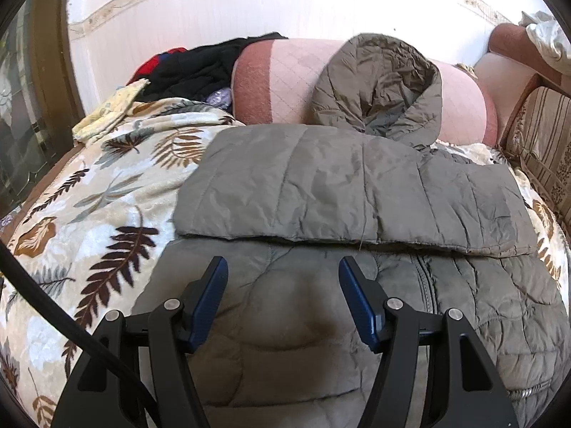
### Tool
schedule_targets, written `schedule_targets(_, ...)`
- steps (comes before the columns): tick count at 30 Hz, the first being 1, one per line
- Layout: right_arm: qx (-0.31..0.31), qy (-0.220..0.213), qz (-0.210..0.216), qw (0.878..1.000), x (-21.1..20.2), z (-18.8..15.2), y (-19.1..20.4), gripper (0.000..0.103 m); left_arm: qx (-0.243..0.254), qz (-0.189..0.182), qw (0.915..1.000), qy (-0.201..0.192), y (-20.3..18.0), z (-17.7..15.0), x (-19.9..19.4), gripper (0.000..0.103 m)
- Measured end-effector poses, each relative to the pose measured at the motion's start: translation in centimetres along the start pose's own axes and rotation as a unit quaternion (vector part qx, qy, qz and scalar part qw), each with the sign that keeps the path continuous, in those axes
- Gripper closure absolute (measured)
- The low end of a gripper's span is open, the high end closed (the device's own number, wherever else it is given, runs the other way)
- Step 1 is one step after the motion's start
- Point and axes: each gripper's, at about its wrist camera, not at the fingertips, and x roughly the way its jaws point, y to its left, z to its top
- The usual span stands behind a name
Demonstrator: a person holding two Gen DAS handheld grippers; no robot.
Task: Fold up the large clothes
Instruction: 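Lift both tools and move them toward the jacket hood, then grasp the hood and collar with both tools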
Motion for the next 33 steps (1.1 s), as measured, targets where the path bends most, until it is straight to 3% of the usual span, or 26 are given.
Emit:
schedule_targets(8,-0.004,-0.019,-0.009,1.000,-6.1,-3.0,-1.7,0.023,0.019,-0.002,0.9991,-0.038,0.2,-2.8,-6.0,0.039)
schedule_targets(11,-0.007,-0.033,-0.002,0.999,-7.8,-3.5,-2.2,0.023,0.014,-0.024,0.9992,-0.030,-0.1,-4.5,-8.1,0.037)
schedule_targets(19,0.005,-0.035,0.026,0.999,-7.8,-3.6,-3.3,0.023,0.030,-0.038,0.9983,-0.033,-1.4,-5.6,-11.8,0.037)
schedule_targets(26,0.001,-0.032,0.027,0.999,-5.8,-0.7,-4.2,0.023,0.024,-0.032,0.9984,-0.040,-0.7,-1.7,-12.1,0.037)
schedule_targets(33,-0.016,-0.024,0.026,0.999,-2.2,7.0,-3.7,0.023,-0.027,-0.034,0.9980,-0.047,0.2,4.9,-8.2,0.034)
